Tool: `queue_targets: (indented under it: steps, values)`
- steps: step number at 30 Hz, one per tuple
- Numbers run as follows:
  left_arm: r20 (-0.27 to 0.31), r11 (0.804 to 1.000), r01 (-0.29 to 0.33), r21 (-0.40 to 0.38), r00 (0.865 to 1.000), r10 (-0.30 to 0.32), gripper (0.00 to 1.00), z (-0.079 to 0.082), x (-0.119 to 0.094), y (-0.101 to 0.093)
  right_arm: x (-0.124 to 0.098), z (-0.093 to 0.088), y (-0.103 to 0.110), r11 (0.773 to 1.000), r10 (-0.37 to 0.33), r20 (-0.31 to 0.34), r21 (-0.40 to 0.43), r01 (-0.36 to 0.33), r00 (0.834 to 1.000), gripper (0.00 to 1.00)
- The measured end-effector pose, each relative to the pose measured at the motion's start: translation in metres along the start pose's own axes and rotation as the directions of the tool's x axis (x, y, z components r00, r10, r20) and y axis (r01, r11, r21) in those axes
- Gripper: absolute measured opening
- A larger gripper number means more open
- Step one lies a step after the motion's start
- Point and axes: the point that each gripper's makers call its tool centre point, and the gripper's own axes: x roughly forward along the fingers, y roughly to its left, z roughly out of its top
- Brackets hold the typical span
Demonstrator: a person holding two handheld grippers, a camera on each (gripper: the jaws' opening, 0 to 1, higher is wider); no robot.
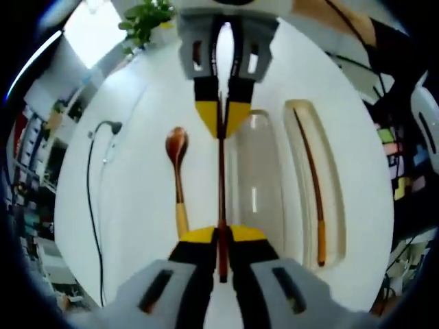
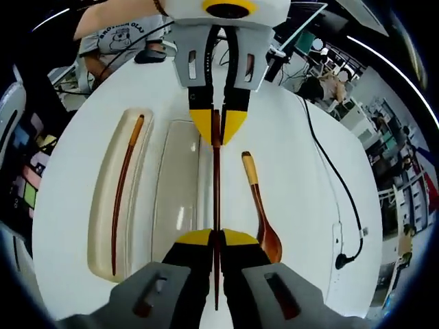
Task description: Arrange the utensils inside the cutlery case until each visible utensil rests in its matching compartment.
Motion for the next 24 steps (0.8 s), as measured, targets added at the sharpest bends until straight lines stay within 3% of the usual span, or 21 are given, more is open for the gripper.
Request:
queue_targets:
  steps: [7, 15, 23, 24]
  values:
    - [0.040, 1.000, 0.009, 0.021, 0.999, -0.009, 0.06, 0.007, -0.005, -0.013, -0.008, 0.000, 0.006, 0.997, -0.043, -0.014, -0.064, 0.042, 0.999, 0.01]
    - [0.057, 0.999, 0.025, 0.040, 0.998, -0.027, 0.06, 0.008, -0.008, -0.030, -0.018, 0.008, 0.033, 0.994, -0.038, -0.008, -0.103, 0.037, 0.999, 0.01]
    - [0.047, 0.998, 0.041, 0.043, 0.998, -0.043, 0.06, 0.008, -0.013, -0.045, -0.018, 0.012, 0.050, 0.998, -0.016, 0.011, -0.059, 0.017, 1.000, 0.02]
    - [0.043, 0.998, 0.043, 0.041, 0.998, -0.045, 0.06, 0.007, -0.013, -0.046, -0.018, 0.014, 0.052, 1.000, -0.013, 0.024, -0.024, 0.013, 1.000, 0.02]
